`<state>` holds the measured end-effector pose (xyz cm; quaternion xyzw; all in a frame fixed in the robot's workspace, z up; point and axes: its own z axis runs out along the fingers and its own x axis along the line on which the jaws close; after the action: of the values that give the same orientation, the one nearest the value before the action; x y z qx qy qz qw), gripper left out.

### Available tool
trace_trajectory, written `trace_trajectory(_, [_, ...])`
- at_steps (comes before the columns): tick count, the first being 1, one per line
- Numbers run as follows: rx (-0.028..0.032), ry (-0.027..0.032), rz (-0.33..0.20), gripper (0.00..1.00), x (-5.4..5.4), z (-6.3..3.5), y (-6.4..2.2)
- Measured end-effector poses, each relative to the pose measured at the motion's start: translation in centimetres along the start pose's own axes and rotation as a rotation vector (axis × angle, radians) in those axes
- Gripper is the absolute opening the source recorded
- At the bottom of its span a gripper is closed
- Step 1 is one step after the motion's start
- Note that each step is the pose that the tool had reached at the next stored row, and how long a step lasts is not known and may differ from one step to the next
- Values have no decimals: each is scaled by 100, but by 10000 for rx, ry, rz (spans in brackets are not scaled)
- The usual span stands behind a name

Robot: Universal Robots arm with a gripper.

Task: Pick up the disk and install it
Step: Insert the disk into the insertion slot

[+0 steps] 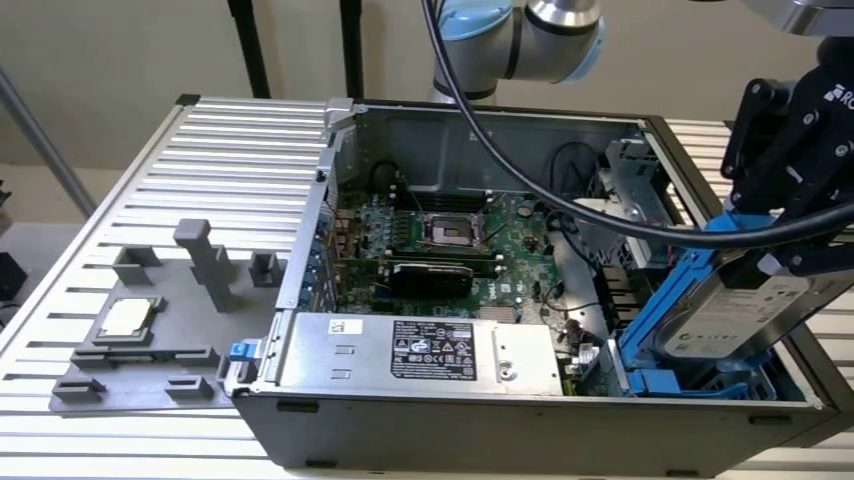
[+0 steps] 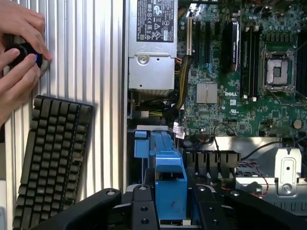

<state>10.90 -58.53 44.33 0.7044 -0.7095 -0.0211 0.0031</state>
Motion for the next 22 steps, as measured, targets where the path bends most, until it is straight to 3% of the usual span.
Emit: trace_trajectory(22, [-8, -151, -186, 33, -23, 167, -12])
